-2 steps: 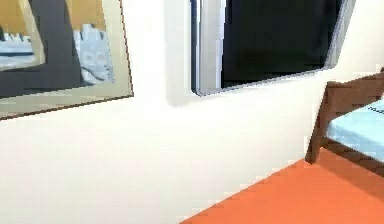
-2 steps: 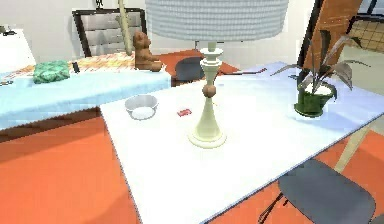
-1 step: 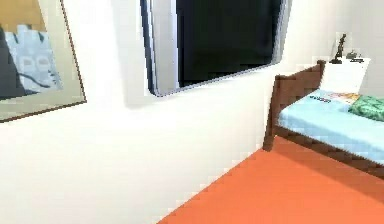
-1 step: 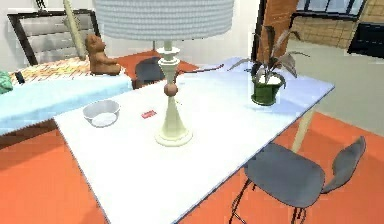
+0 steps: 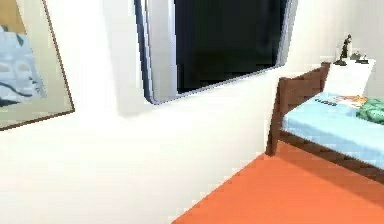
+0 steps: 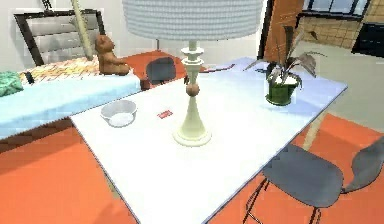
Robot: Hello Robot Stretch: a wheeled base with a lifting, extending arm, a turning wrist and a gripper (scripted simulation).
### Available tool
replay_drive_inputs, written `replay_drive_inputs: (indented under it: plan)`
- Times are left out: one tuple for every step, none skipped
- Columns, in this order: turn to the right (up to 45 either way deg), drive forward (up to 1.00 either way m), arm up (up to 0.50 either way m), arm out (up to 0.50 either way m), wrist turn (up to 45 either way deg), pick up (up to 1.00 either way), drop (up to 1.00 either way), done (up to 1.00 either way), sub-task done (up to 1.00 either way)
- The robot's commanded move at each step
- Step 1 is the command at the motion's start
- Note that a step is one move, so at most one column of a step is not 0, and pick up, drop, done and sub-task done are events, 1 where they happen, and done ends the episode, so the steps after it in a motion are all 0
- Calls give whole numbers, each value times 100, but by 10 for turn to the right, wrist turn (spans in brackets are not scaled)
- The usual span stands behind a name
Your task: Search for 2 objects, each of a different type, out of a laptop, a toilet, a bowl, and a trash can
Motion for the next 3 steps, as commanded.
replay_drive_inputs:
  plan:
    - [450, 0, 0, 0, 0, 0, 0, 0, 0]
    - [240, 0, 0, 0, 0, 0, 0, 0, 0]
    - [0, 0, 0, 0, 0, 0, 0, 100, 0]
